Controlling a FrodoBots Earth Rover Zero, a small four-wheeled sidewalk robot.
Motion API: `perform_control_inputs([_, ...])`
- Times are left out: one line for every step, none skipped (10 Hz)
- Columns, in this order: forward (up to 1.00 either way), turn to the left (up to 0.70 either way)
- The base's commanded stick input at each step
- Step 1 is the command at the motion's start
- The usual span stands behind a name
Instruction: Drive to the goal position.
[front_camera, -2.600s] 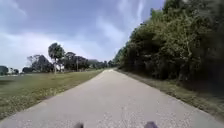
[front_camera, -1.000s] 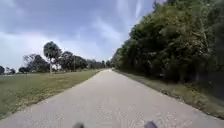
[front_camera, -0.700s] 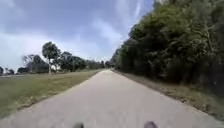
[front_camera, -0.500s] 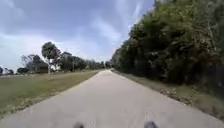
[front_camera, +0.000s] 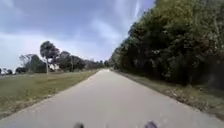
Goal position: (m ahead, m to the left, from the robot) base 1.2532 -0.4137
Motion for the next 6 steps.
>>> perform_control_inputs([0.7,0.0])
perform_control_inputs([0.7,0.0])
perform_control_inputs([0.7,0.0])
perform_control_inputs([0.7,0.0])
perform_control_inputs([0.7,0.0])
perform_control_inputs([0.7,0.0])
